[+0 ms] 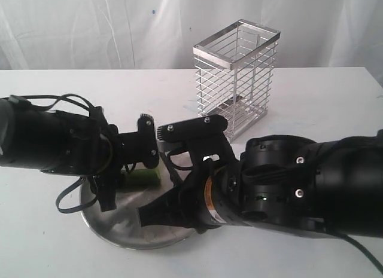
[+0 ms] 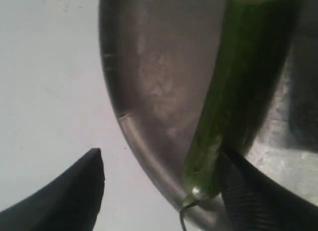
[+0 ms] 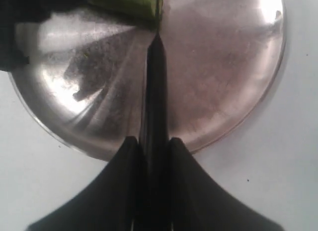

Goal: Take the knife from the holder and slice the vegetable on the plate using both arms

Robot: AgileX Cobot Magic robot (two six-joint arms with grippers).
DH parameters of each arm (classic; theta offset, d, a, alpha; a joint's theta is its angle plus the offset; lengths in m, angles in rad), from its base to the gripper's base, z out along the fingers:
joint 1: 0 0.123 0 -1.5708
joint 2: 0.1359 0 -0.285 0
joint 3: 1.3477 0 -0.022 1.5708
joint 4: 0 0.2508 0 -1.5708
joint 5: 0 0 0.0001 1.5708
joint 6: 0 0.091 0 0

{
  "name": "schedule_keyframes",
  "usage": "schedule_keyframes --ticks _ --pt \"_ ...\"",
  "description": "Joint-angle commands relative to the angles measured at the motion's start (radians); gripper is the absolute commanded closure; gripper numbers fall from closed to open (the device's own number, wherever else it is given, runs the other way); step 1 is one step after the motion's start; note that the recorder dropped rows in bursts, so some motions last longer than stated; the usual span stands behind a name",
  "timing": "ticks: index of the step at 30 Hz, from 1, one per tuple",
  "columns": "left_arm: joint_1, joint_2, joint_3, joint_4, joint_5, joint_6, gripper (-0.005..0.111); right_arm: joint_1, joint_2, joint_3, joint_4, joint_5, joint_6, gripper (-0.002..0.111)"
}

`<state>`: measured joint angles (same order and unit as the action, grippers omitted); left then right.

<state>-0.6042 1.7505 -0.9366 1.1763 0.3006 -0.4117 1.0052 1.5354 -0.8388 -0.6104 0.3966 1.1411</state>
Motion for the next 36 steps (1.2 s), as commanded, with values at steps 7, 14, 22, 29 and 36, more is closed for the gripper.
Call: schedule_keyframes --ticks 7,14,22,29,36 --pt "0.020 0.049 0.005 0.034 -0.079 0.001 0.038 0.001 -0.071 0.002 -0.052 -0.052 0.006 0.108" --pt "0.026 0.080 0.005 -0.013 -0.100 -0.006 0.041 0.001 -0.073 0.002 -0.052 -0.092 0.006 0.108" --pt "0.026 0.092 0.005 -0.081 -0.097 0.001 0.052 0.001 -0.073 0.002 -0.052 -0.111 0.006 0.108" --pt "0.024 0.074 0.005 -0.287 -0.054 0.166 0.082 0.001 -0.073 0.002 -0.052 -0.122 0.006 0.108" --pt "0.024 -0.067 0.005 -0.534 0.049 0.207 0.107 0.001 -0.075 0.002 -0.052 -0.132 0.006 0.108"
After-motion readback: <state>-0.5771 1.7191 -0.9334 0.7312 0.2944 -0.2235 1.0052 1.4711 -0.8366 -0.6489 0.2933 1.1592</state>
